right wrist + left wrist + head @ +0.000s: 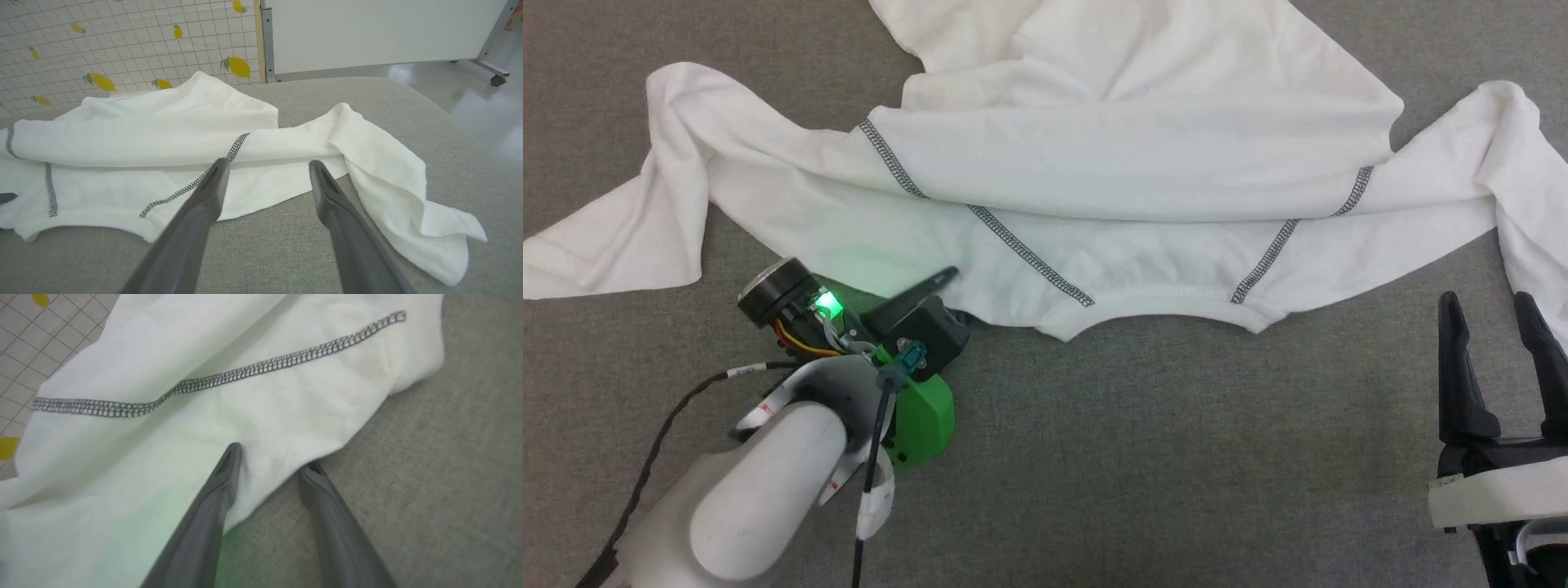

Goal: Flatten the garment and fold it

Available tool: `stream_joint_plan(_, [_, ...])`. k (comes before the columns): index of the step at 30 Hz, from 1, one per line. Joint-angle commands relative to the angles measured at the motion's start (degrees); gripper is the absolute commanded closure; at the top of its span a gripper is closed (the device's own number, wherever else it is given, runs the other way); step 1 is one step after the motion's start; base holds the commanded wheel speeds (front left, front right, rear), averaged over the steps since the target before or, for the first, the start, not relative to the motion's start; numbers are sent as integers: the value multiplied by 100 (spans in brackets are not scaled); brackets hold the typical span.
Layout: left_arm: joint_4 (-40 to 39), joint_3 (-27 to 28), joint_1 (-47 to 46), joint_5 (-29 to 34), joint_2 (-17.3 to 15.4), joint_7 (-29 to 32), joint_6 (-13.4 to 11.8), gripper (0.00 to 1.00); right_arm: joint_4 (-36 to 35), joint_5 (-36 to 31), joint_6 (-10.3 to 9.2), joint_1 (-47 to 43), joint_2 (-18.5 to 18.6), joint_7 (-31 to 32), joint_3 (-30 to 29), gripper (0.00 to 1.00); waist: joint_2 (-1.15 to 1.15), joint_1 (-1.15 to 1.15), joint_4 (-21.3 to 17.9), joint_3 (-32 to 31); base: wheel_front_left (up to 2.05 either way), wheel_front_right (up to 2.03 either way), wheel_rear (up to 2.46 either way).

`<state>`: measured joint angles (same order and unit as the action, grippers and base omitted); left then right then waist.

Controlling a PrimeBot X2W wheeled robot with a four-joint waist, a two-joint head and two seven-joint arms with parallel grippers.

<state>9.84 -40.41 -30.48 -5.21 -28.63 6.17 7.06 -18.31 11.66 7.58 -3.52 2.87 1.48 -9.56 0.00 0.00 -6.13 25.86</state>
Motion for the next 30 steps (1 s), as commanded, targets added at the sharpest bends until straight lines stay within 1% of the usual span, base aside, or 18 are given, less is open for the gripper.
stream_joint_plan(1, [290, 16, 137, -108, 10, 73, -43, 100, 18, 49, -9, 91, 0, -43, -1, 0, 0, 0, 3, -23, 0, 0, 0])
stream_joint_plan(4, [207, 301, 311, -498, 98, -142, -205, 100, 31, 22, -9, 75, 0, -20, -29, 0, 0, 0, 38, -126, 0, 0, 0])
stream_joint_plan(8, [-237, 722, 803, -1123, 170, -416, -442, 100, 20, -54, -9, 27, 0, 51, -35, 0, 0, 0, 143, -341, 0, 0, 0])
stream_joint_plan(9, [-425, 839, 1016, -1305, 151, -463, -511, 100, 8, -91, -9, 8, 0, 89, -32, 0, 0, 0, 189, -417, 0, 0, 0])
stream_joint_plan(12, [-894, 1008, 1529, -1535, 42, -453, -725, 100, -18, -187, -9, -56, 0, 224, -5, 0, 0, 0, 312, -571, 0, 0, 0])
stream_joint_plan(17, [-1695, 1379, 2421, -1839, -180, -488, -1199, 100, -104, -447, -9, -263, 0, 735, 160, 0, 0, 0, 556, -718, 0, 0, 0])
stream_joint_plan(19, [-1903, 1497, 2642, -1924, -242, -523, -1313, 100, -164, -665, -9, -315, 0, 1008, 252, 0, 0, 0, 663, -731, 0, 0, 0])
stream_joint_plan(21, [-2029, 1520, 2744, -1935, -300, -527, -1341, 100, -211, -970, -9, -343, 21, 1362, 452, 0, 0, 0, 757, -717, 0, 0, 0])
stream_joint_plan(22, [-2067, 1512, 2758, -1935, -311, -519, -1338, 100, -230, -1082, -9, -336, 101, 1516, 590, 0, 0, 0, 793, -699, 0, 0, 0])
stream_joint_plan(26, [-2173, 1405, 2622, -1948, -216, -496, -1269, 100, -265, -1289, -9, -196, 663, 2152, 961, 0, 0, 0, 928, -557, 0, 0, 0])
stream_joint_plan(30, [-2156, 1284, 2375, -1909, -89, -488, -1195, 100, -215, -1150, -9, -41, 1413, 2740, 1298, 0, 0, 0, 1047, -363, 0, 0, 0])
